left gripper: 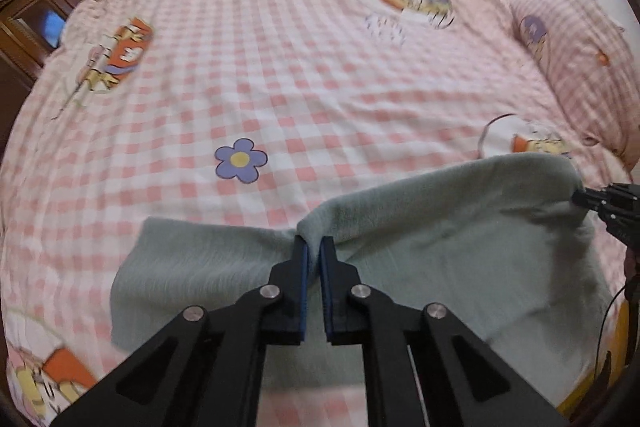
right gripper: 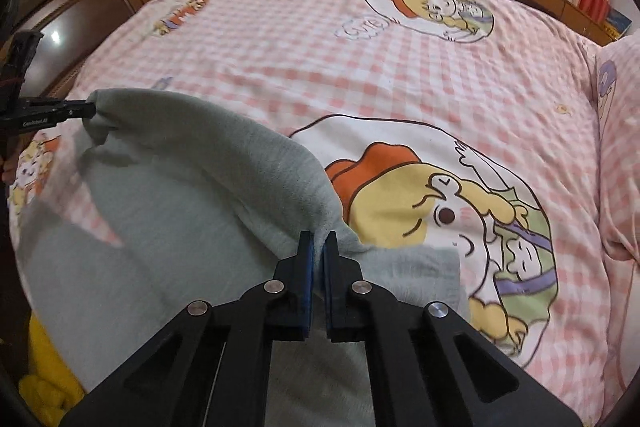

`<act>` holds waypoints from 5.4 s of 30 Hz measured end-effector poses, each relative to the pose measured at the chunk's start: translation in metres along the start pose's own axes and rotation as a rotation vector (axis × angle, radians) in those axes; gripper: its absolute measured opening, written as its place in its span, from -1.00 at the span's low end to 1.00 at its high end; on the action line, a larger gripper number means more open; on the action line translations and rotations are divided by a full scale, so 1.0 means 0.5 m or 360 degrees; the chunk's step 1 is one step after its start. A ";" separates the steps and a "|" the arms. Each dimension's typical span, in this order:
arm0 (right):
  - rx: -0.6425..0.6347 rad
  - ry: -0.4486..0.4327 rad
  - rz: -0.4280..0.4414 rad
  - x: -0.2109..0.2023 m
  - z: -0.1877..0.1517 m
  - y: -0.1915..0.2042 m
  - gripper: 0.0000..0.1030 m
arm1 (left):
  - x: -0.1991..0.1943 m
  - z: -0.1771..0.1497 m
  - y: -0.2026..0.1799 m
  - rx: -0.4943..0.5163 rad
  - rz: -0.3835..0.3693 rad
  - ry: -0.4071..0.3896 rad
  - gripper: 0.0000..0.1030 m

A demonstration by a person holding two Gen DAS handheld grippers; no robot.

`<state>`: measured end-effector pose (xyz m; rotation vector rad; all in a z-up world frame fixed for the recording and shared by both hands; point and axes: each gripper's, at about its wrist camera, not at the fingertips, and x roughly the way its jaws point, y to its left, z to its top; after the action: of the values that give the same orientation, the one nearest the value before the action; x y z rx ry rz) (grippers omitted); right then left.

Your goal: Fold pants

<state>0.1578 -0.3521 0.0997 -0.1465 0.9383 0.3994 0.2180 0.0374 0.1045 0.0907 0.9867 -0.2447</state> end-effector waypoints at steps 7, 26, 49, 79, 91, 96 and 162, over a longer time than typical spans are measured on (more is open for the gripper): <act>-0.0026 -0.0088 -0.0019 -0.063 -0.083 0.050 -0.91 | -0.095 -0.113 0.002 -0.0138 -0.0012 -0.0085 -0.89; 0.0117 -0.0048 0.0036 -0.112 -0.270 0.098 -0.91 | -0.201 -0.433 -0.041 -0.0439 -0.0081 -0.0098 -0.90; 0.0795 0.0051 -0.0066 -0.165 -0.371 0.034 -0.02 | -0.180 -0.489 -0.052 -0.0695 -0.0207 0.0012 -0.03; 0.1622 0.0127 -0.0105 -0.096 -0.301 -0.043 0.03 | -0.107 -0.461 -0.021 -0.0964 -0.0143 0.0004 0.01; 0.1800 0.0019 -0.0061 -0.109 -0.372 -0.069 -0.77 | -0.098 -0.454 -0.002 -0.1032 -0.0181 -0.0023 -0.10; 0.1857 -0.0089 0.0099 -0.135 -0.401 -0.093 -0.89 | -0.117 -0.461 -0.001 -0.0981 -0.0129 -0.0040 -0.86; 0.0673 0.0067 -0.0437 -0.063 -0.254 -0.027 -0.52 | -0.104 -0.441 -0.150 -0.0493 0.0086 0.0014 -0.16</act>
<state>0.0508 -0.4100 0.0499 0.1031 1.0088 -0.0596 -0.0071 0.0141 0.0291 -0.1642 1.0188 -0.0399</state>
